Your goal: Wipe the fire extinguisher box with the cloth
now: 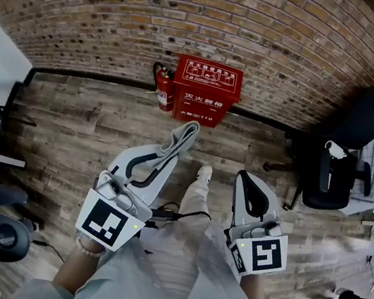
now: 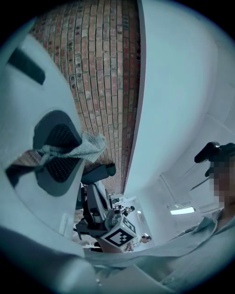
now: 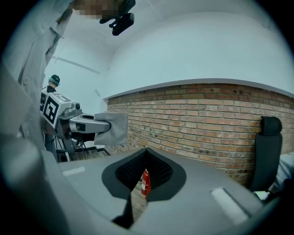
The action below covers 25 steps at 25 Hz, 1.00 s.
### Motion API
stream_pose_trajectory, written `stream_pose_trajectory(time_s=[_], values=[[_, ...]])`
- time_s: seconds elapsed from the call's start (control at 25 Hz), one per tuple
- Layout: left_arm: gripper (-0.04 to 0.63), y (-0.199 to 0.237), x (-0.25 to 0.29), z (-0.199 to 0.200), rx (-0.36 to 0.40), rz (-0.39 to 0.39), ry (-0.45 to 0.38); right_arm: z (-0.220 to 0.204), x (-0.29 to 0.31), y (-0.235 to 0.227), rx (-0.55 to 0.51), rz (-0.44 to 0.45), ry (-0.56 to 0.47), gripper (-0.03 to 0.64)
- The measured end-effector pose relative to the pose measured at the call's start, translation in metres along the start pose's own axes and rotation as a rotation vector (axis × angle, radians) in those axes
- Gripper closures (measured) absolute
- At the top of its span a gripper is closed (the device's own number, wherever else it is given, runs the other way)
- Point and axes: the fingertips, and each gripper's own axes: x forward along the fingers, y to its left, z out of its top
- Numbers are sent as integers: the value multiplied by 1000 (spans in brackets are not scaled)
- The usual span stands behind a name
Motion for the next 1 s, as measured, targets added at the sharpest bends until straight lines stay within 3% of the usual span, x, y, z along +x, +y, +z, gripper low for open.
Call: stream_pose_trajectory(time_s=[0.32, 0.76, 1.0], values=[[586, 28, 55, -8, -12, 33, 37, -4, 52, -48, 16, 51, 1, 609], [586, 89, 167, -30, -156, 139, 110, -12, 147, -147, -11, 156, 54, 609], [586, 114, 224, -39, -169, 185, 145, -24, 192, -198, -13, 214, 112, 609]])
